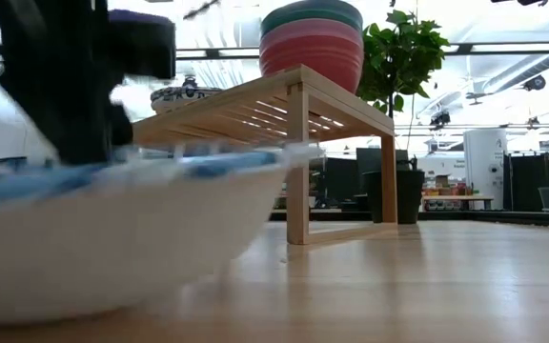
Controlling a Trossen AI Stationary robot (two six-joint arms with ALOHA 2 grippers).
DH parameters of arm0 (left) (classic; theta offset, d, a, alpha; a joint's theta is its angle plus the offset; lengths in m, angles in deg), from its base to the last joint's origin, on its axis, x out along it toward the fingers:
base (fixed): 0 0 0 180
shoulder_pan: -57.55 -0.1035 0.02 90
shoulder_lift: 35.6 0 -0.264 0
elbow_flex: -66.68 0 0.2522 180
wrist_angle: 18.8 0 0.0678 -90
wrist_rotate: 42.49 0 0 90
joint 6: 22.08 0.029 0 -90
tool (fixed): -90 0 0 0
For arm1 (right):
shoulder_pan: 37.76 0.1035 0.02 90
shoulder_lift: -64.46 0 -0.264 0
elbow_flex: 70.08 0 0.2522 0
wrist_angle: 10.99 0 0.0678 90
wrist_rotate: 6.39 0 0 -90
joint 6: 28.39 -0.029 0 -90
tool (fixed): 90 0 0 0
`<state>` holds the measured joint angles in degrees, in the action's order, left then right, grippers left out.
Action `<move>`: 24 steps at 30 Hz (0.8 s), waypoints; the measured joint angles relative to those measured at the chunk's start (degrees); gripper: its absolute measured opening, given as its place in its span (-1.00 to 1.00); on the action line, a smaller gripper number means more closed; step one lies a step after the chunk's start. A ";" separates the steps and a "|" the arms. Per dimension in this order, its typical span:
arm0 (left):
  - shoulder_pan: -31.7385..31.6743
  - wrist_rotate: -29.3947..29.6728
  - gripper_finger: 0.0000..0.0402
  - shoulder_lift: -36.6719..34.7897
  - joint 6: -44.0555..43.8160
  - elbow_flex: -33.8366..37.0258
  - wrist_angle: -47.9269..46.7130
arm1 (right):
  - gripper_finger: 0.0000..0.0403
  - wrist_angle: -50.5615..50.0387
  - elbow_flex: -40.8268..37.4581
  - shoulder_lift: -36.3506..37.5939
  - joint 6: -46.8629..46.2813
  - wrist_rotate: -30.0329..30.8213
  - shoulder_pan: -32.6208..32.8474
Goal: Place and stack bowls onto a shelf
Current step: Stack the white bowl on top of the white bowl on the shelf
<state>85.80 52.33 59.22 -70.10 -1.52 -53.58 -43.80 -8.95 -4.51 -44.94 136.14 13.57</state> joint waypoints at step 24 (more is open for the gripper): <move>-7.12 54.20 -1.00 -29.65 7.67 -34.75 -41.91 | -0.96 0.03 -0.17 0.00 -0.01 0.00 -0.48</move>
<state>78.67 106.53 29.57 -62.43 -36.27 -95.49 -43.77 -9.12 -4.51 -44.95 136.14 13.09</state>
